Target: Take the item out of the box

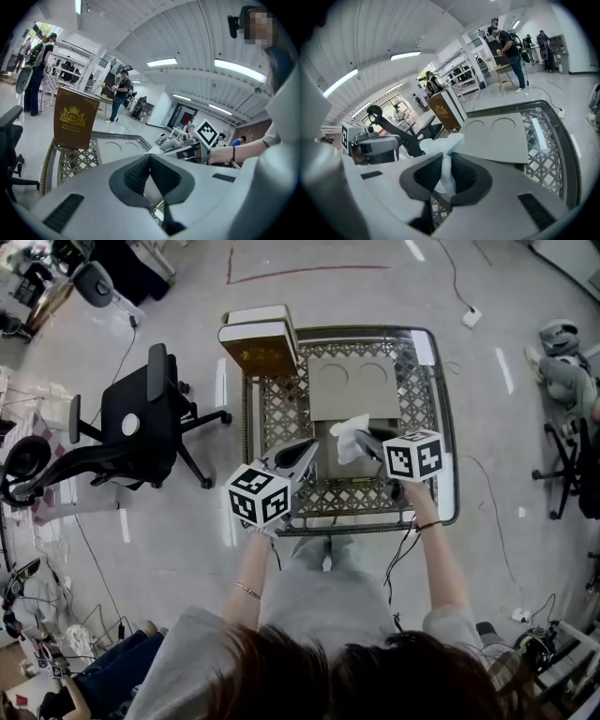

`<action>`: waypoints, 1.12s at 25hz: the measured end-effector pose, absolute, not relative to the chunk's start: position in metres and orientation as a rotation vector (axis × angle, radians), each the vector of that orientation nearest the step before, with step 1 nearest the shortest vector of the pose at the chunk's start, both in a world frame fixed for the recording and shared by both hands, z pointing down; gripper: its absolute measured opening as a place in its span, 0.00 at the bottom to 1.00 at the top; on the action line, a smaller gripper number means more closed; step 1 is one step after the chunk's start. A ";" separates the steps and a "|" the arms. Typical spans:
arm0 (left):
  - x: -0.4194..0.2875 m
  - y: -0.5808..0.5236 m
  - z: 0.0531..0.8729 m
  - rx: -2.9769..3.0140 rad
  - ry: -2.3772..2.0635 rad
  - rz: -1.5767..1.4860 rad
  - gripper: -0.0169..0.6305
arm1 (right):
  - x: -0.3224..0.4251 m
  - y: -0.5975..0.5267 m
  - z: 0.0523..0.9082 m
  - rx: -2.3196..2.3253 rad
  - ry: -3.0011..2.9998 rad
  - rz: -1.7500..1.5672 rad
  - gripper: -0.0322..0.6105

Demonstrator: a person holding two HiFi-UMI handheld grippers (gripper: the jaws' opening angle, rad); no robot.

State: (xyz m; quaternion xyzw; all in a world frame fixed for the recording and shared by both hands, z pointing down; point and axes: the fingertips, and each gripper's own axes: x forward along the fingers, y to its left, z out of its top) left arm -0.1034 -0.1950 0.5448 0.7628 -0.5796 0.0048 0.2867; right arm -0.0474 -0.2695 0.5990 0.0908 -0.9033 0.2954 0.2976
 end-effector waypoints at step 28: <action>-0.103 -0.180 0.415 2.278 -1.723 -0.031 0.05 | -0.006 -0.264 0.429 0.443 -2.879 0.517 0.16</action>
